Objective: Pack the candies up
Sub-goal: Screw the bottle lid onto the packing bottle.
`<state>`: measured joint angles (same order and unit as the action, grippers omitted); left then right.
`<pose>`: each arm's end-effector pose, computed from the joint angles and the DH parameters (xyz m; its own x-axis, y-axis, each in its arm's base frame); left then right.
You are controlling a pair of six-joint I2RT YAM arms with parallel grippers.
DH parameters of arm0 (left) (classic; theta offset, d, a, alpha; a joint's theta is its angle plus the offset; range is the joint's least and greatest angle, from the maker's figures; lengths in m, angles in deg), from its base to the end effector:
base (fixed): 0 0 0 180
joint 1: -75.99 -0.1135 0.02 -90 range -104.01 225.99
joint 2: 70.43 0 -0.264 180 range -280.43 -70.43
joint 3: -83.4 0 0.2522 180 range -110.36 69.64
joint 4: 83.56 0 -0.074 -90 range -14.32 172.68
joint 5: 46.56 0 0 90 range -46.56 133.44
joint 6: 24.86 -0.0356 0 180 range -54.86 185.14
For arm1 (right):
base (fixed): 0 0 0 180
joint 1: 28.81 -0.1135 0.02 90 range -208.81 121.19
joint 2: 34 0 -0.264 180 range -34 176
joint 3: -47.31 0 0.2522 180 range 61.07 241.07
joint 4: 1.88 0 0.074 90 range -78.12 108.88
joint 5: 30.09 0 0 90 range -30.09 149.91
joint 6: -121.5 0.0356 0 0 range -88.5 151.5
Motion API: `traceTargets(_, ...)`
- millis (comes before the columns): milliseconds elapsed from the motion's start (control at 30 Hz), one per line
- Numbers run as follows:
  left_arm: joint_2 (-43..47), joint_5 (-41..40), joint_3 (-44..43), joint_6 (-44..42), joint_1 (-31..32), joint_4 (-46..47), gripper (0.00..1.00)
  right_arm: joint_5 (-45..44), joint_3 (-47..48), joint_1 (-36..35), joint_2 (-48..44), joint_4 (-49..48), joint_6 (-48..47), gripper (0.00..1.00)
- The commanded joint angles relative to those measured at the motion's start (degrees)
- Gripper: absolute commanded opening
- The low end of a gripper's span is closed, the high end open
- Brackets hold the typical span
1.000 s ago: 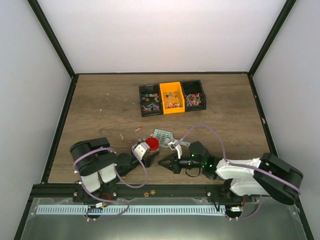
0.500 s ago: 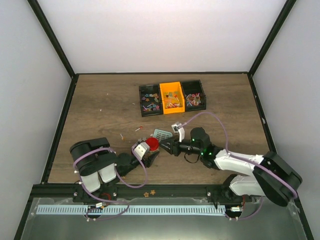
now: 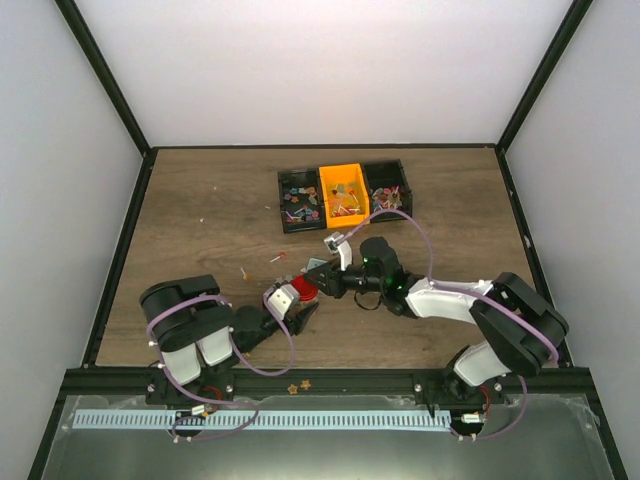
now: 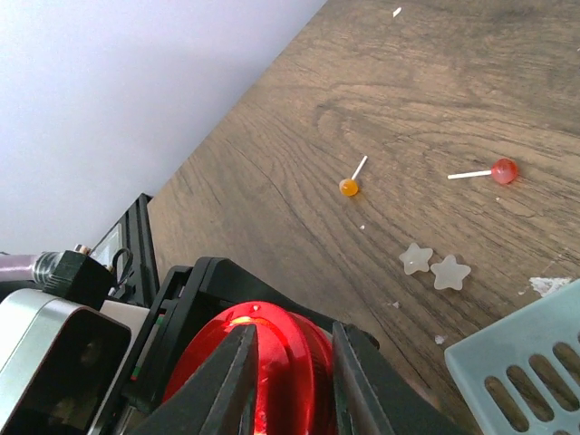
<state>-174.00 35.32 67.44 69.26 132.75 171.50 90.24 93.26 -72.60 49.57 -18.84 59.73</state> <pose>0.1133 -0.1638 0.0944 -0.1729 0.1340 -0.9758 0.7419 0.6693 -0.0395 0.1956 0.2124 0.1849 -0.6683 -0.0751 -0.7401 -0.7063 0.3764 0.5996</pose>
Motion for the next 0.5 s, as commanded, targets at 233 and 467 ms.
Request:
traceTargets(233,-4.15,1.6,7.95,3.64,0.01,12.74,0.69,8.97,-0.09,0.54,3.14,-5.47,1.26,0.12)
traceTargets(467,-3.79,1.55,7.59,3.87,-0.02,12.76,0.69,13.92,-2.17,0.46,5.38,-7.04,1.82,0.01)
